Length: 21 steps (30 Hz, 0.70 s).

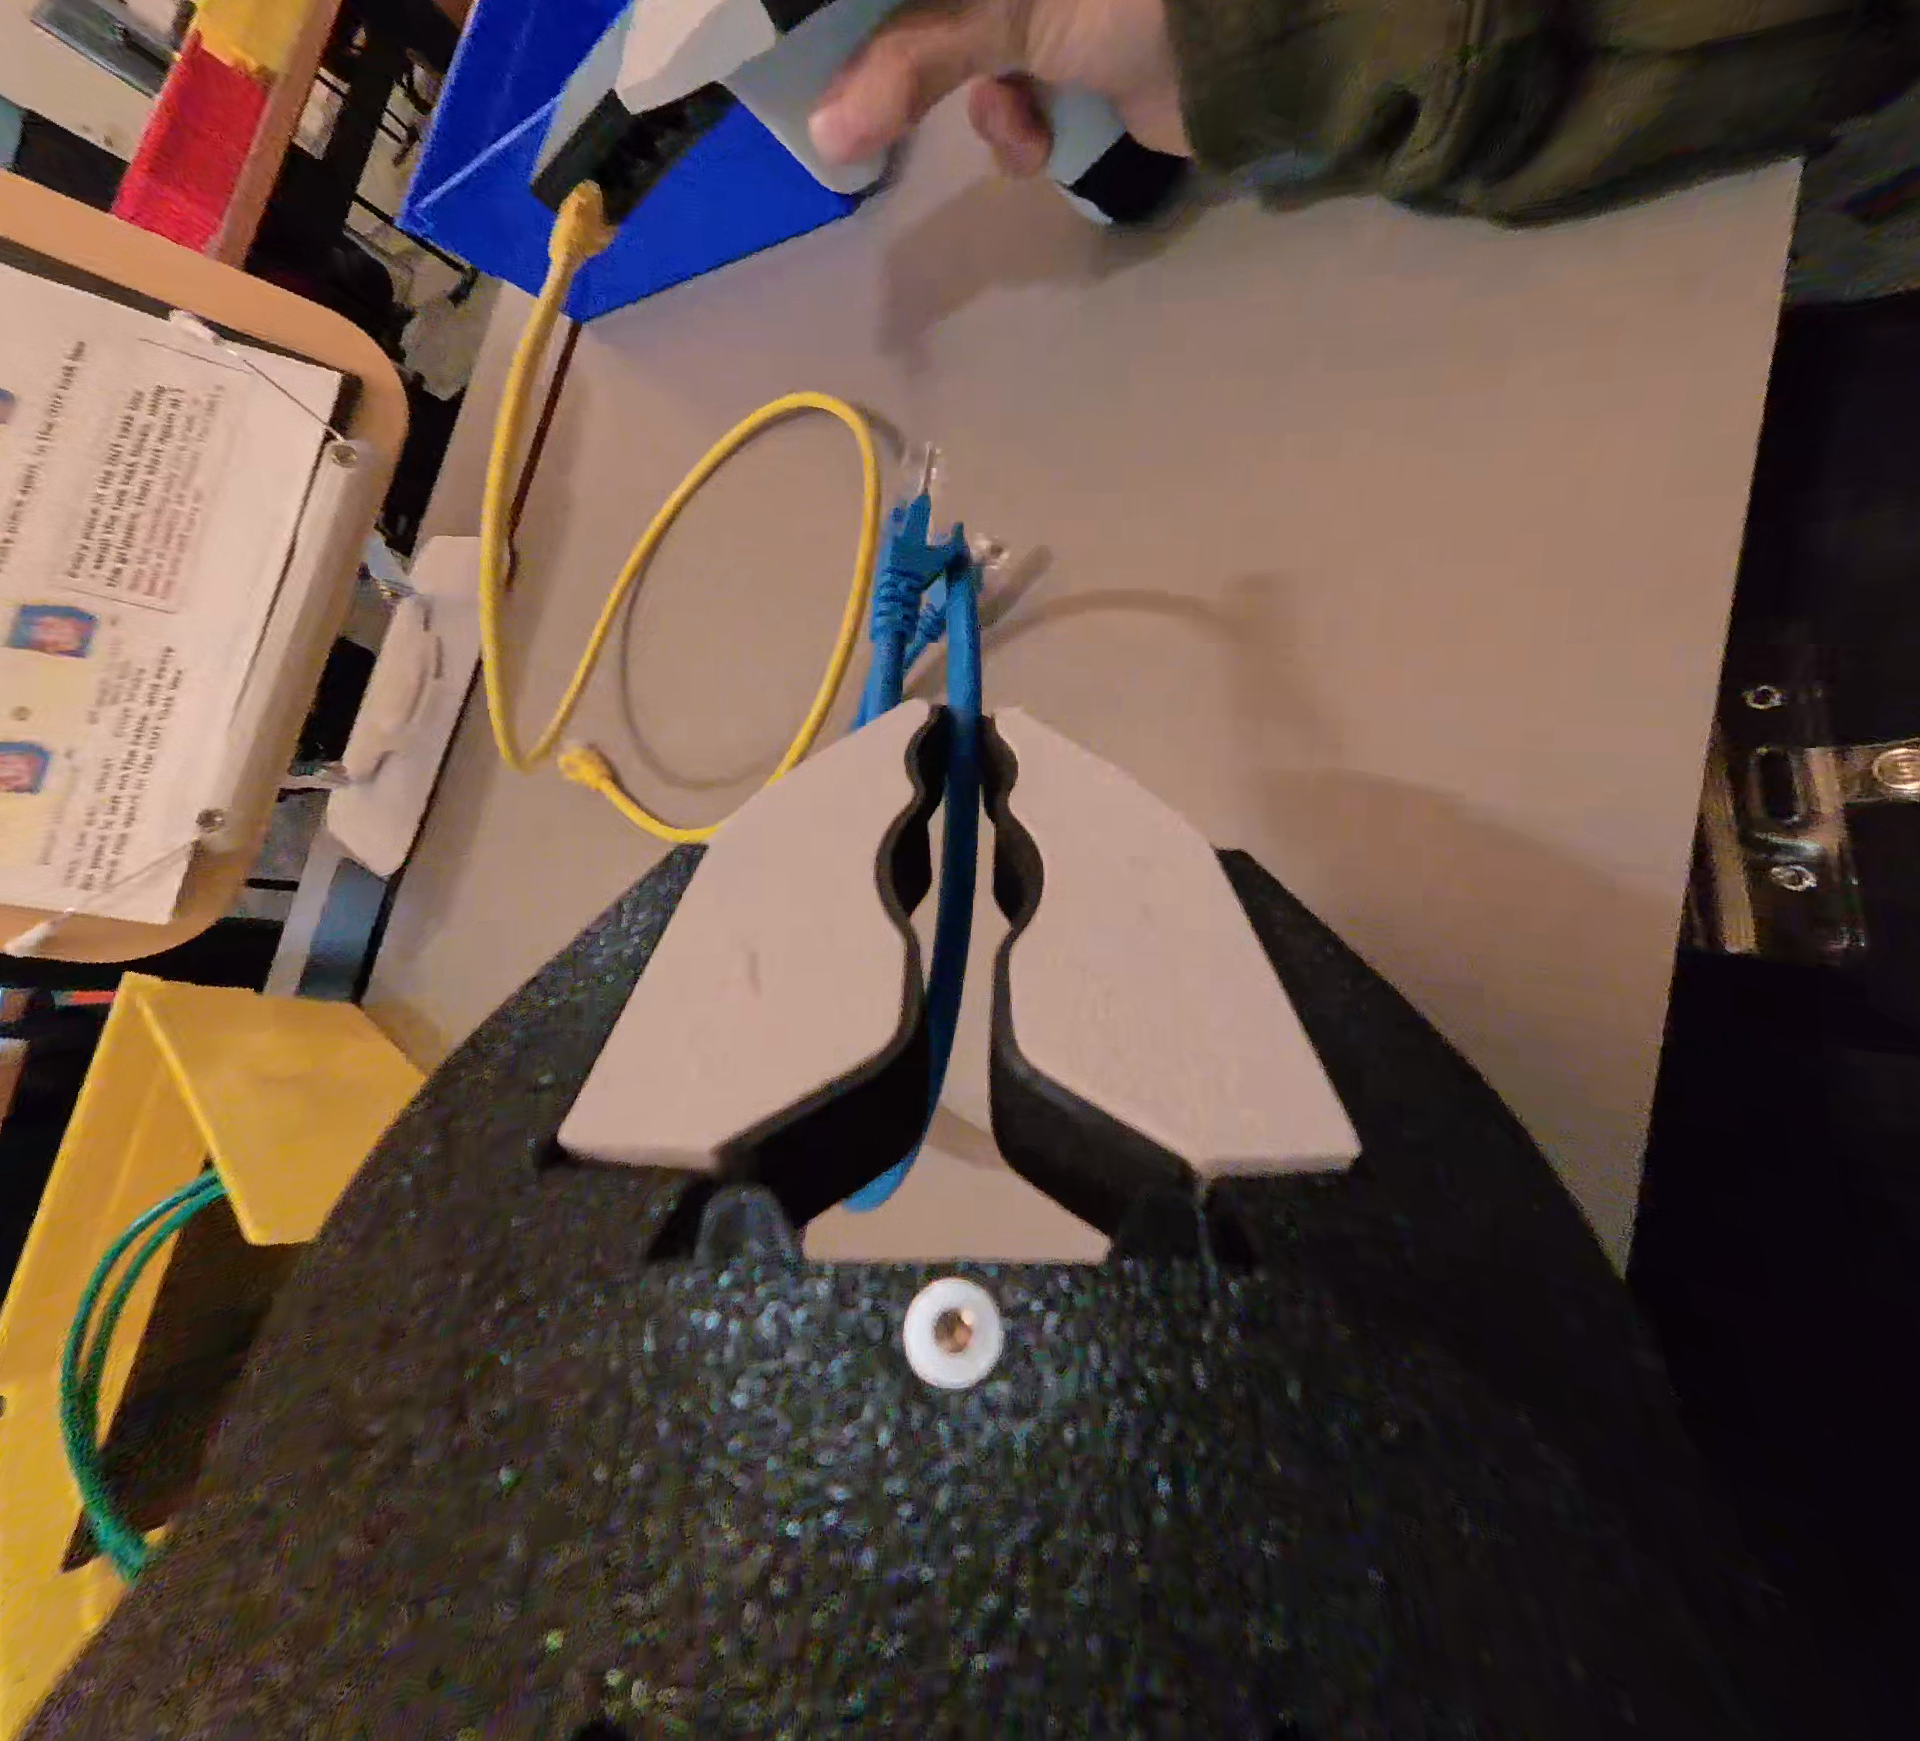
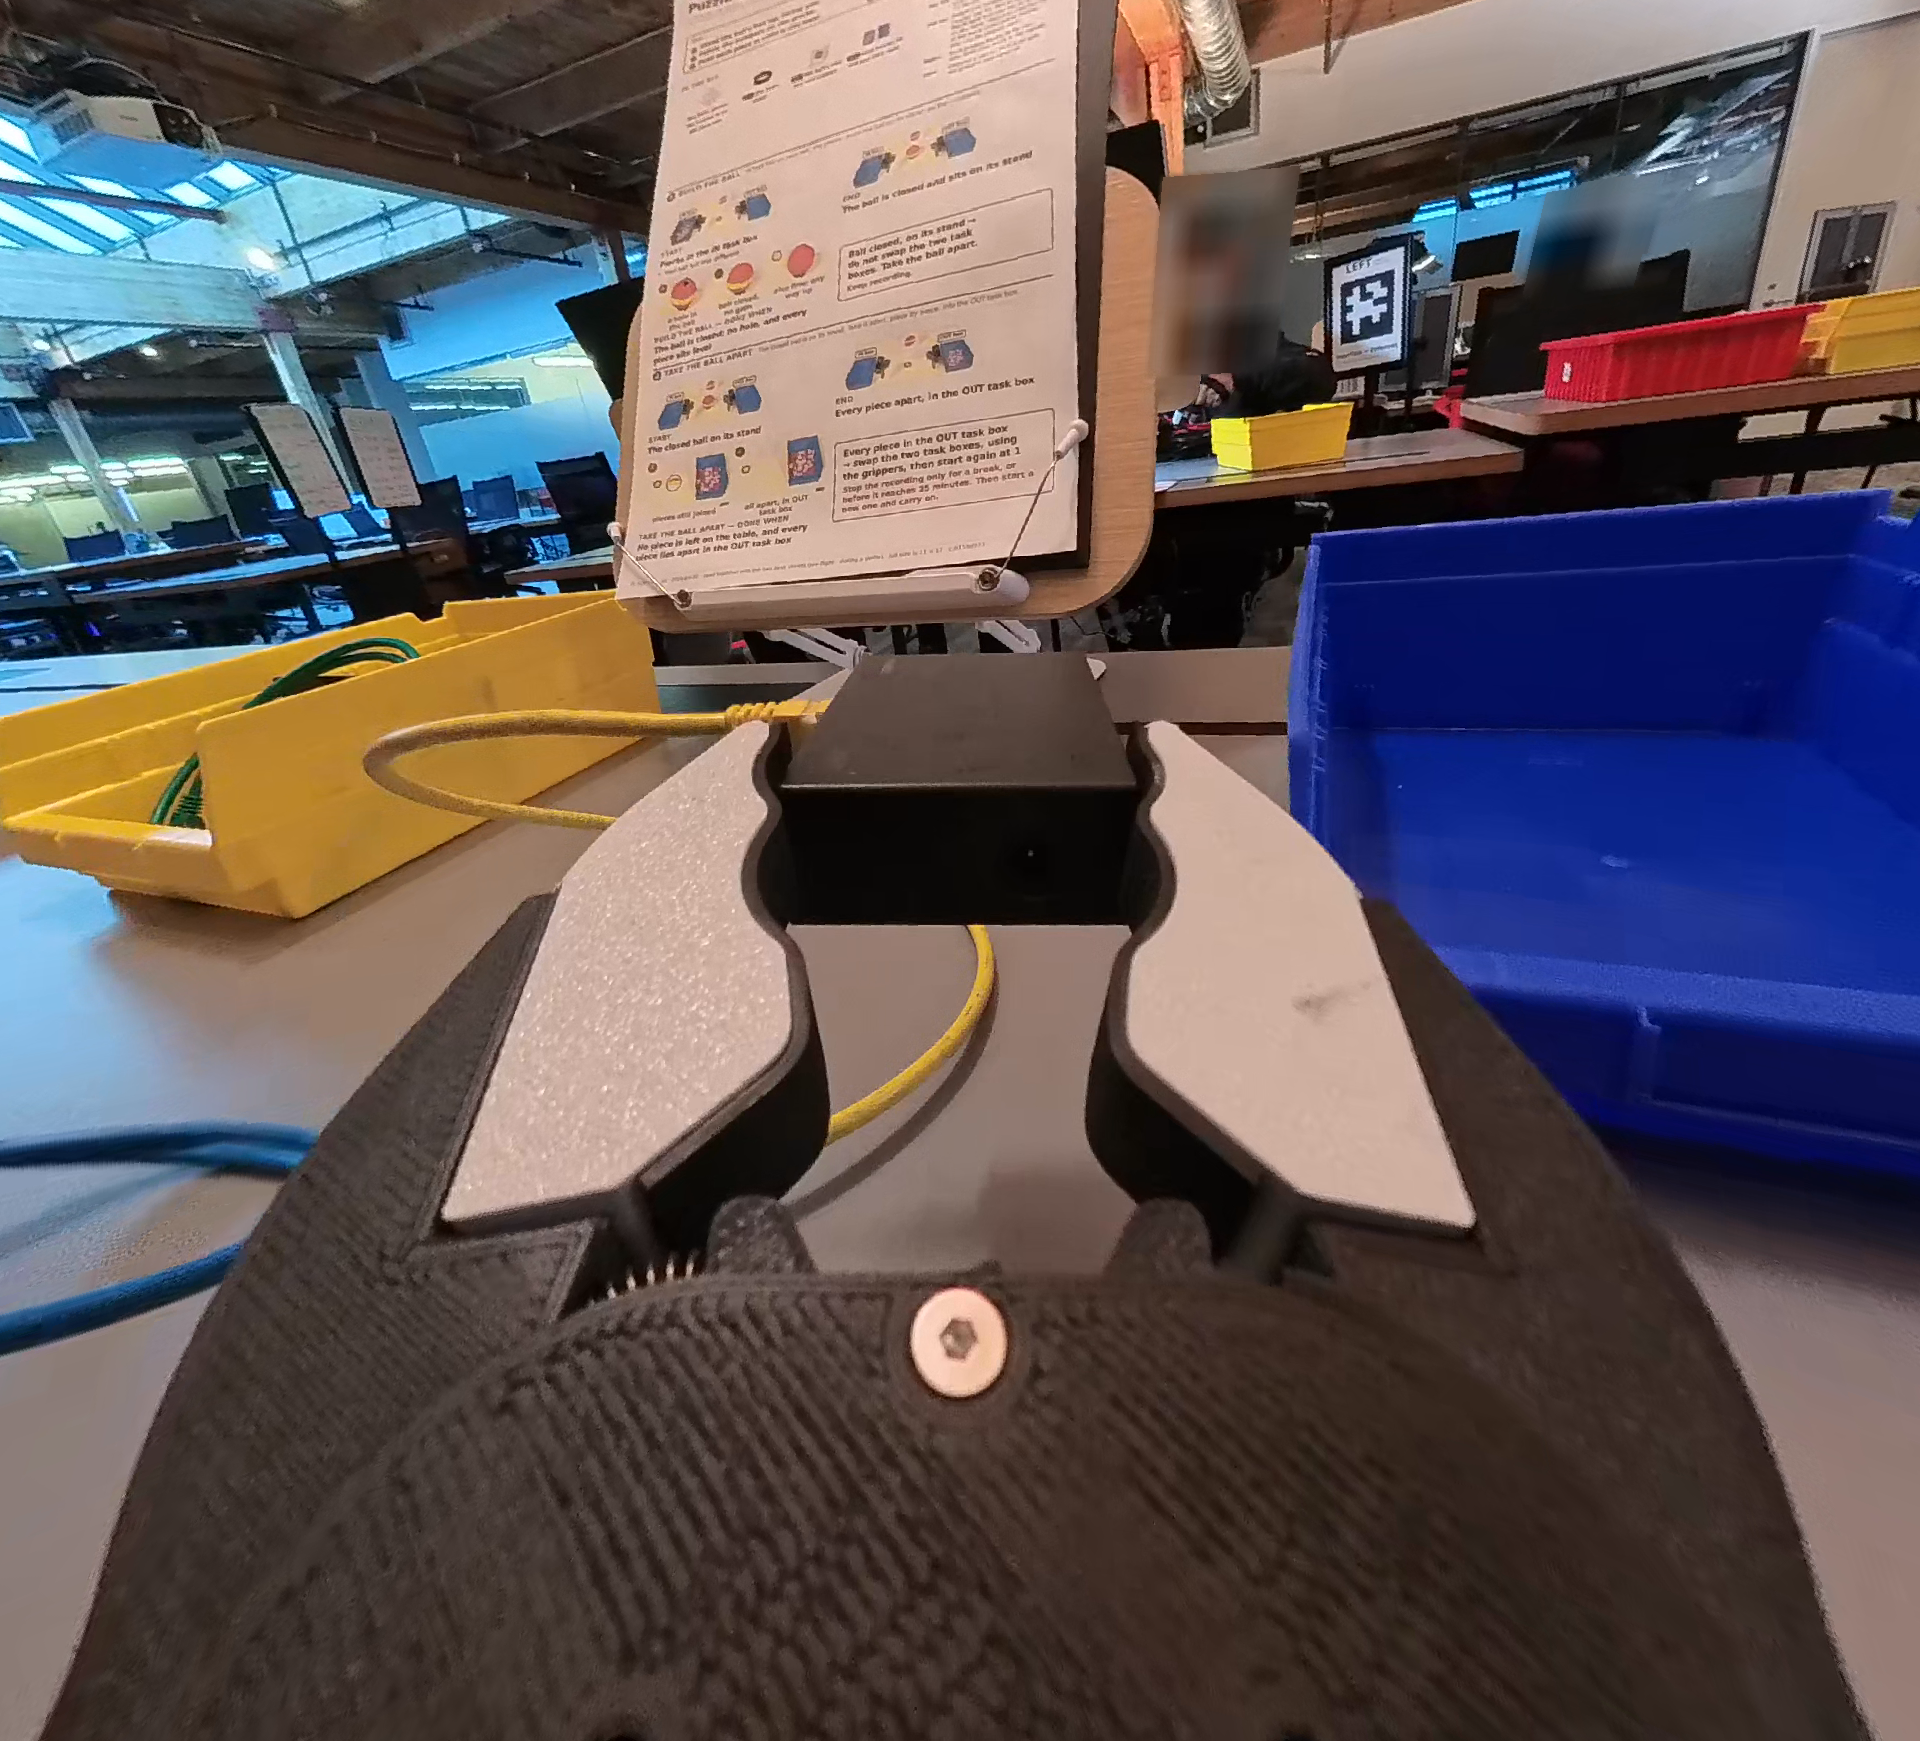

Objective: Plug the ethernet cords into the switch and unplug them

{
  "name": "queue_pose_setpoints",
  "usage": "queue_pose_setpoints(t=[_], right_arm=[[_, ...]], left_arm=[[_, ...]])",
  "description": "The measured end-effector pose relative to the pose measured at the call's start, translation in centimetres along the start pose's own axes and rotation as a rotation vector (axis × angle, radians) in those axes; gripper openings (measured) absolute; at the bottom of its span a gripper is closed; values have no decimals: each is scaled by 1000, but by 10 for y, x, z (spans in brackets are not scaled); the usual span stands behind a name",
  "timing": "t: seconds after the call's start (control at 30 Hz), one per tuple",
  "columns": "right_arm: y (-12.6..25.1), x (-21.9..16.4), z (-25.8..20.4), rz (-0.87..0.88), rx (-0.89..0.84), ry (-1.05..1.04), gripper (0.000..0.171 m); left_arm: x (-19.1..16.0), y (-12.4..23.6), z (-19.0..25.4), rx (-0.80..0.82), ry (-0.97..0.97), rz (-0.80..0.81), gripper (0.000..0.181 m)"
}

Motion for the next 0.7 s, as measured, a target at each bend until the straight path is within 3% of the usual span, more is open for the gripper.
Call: queue_pose_setpoints(t=[0.13, 0.23, 0.33, 0.43, 0.53, 0.7], right_arm=[[0, 0, 0, 3, 2, -1, 62], [1, 0, 0, 5, 2, -2, 62], [0, 0, 0, 1, 3, -2, 62], [-1, 0, -1, -2, 8, 4, 62], [-1, 0, -1, -5, 17, 10, 62], [-1, 0, -2, 0, 32, 9, 62]], left_arm=[[-27, -29, 12, 8, 75, -28, 6], [-41, -39, 19, -135, 200, -61, 11], [-38, -38, 19, -253, 298, -35, 26], [-30, -31, 6, -276, 379, 46, 20], [-37, -34, -10, -260, 349, -8, 18], [-47, -51, -5, -389, 332, -10, 19]])
Point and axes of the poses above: each gripper's, where its closed fingertips meet, y back along the fingers, x out of its top, z = x × y across the jaws, the point moved 10 cm from there along y, back along the fingers, and after that the axes turned 15 degrees about z, right-handed, at the moved point
